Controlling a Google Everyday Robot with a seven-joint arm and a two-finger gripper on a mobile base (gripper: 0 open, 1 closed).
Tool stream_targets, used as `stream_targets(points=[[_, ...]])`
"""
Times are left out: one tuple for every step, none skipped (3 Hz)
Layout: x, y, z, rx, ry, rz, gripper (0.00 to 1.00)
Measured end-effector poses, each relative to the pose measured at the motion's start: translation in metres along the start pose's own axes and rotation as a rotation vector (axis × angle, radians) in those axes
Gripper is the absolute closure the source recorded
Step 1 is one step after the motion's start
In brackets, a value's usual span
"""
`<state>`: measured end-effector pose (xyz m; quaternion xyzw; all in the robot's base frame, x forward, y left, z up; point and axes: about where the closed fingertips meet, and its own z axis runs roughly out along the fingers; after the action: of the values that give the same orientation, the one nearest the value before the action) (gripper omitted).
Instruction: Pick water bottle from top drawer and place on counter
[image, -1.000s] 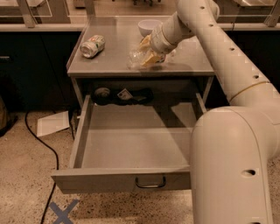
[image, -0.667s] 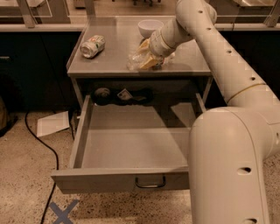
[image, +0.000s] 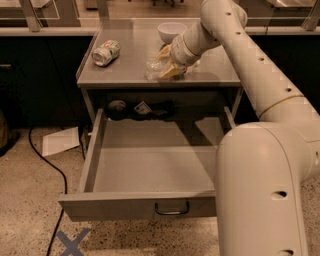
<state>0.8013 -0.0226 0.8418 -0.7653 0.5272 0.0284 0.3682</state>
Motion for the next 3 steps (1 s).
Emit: stream_targets(points=[[0.0, 0.0, 0.0, 0.0, 0.0, 0.0, 0.35], [0.0, 0.0, 0.0, 0.0, 0.0, 0.0, 0.12], [0.0, 0.0, 0.0001, 0.0, 0.0, 0.0, 0.0]])
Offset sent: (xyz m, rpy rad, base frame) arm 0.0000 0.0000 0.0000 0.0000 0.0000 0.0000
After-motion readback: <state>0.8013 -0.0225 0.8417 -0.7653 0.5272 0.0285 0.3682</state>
